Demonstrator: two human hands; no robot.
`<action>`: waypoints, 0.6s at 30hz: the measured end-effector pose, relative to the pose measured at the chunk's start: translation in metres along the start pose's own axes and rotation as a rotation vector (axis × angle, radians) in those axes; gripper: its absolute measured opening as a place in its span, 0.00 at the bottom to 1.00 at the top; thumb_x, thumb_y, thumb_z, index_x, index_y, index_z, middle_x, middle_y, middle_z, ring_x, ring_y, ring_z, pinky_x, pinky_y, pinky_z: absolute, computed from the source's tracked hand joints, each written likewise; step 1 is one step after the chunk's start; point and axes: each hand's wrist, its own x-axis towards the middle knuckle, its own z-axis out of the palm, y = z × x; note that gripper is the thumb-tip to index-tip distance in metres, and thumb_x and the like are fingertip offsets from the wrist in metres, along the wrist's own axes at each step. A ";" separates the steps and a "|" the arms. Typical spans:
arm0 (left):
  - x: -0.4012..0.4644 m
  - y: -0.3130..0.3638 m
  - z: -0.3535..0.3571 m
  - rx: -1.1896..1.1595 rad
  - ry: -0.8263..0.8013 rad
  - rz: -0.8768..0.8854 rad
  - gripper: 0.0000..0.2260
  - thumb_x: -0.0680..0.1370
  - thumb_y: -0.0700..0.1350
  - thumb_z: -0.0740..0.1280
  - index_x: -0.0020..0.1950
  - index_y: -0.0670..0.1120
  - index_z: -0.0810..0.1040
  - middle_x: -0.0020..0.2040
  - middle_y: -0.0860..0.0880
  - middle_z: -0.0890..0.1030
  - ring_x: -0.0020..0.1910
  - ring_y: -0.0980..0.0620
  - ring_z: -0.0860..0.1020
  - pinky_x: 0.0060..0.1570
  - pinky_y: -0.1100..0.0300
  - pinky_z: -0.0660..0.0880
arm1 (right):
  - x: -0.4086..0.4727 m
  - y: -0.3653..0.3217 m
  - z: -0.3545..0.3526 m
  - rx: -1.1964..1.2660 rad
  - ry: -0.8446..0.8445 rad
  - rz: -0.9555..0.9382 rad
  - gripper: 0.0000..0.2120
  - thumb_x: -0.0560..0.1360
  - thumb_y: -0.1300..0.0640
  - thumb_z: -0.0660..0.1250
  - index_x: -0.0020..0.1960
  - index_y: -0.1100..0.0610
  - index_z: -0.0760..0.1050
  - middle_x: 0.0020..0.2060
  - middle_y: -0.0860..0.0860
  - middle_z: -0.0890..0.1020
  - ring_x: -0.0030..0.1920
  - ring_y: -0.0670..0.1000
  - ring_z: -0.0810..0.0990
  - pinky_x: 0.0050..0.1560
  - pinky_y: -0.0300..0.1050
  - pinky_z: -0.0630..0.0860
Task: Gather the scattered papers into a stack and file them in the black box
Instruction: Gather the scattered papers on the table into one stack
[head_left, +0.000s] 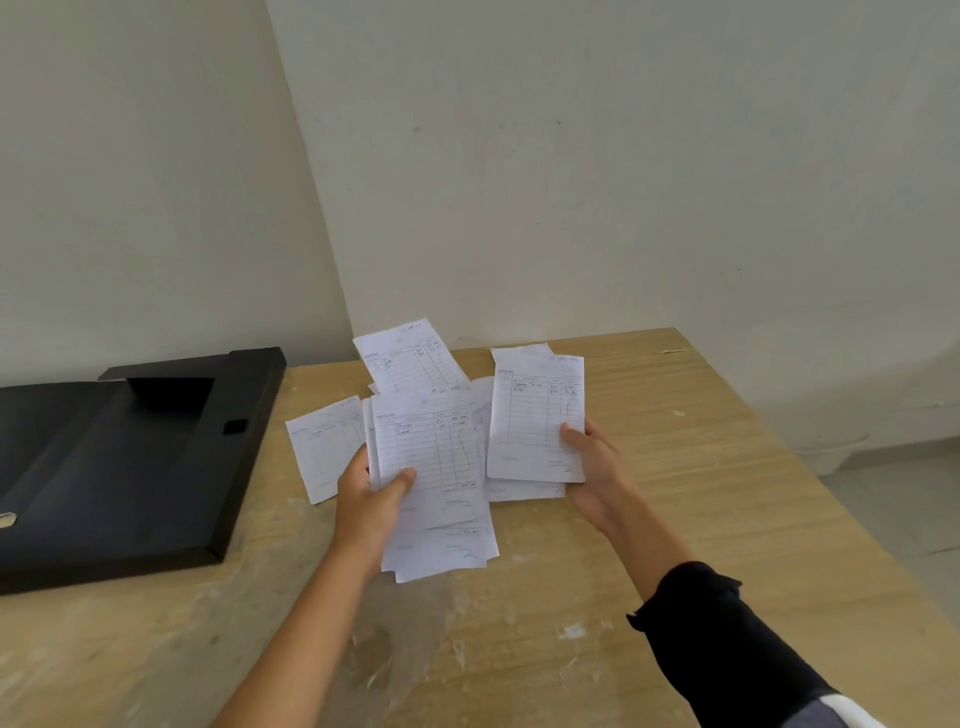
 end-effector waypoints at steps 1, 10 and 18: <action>0.000 0.001 -0.001 -0.005 -0.005 0.004 0.15 0.74 0.36 0.66 0.58 0.48 0.75 0.54 0.47 0.81 0.53 0.47 0.79 0.56 0.44 0.77 | 0.001 0.001 0.000 -0.002 -0.011 0.000 0.15 0.78 0.63 0.58 0.63 0.55 0.73 0.57 0.56 0.80 0.58 0.59 0.78 0.51 0.56 0.78; 0.001 0.017 -0.007 -0.017 -0.186 0.046 0.14 0.73 0.35 0.66 0.54 0.51 0.77 0.51 0.48 0.83 0.51 0.48 0.81 0.51 0.49 0.79 | -0.002 0.010 0.007 -0.056 -0.095 -0.006 0.16 0.76 0.66 0.60 0.60 0.53 0.73 0.52 0.55 0.82 0.48 0.57 0.81 0.40 0.53 0.77; 0.008 0.028 -0.013 -0.053 -0.179 0.058 0.13 0.73 0.36 0.67 0.56 0.48 0.77 0.51 0.47 0.83 0.51 0.49 0.81 0.49 0.50 0.79 | -0.001 0.018 0.021 -0.014 0.051 -0.062 0.16 0.75 0.70 0.59 0.51 0.50 0.72 0.48 0.54 0.81 0.44 0.56 0.79 0.42 0.56 0.78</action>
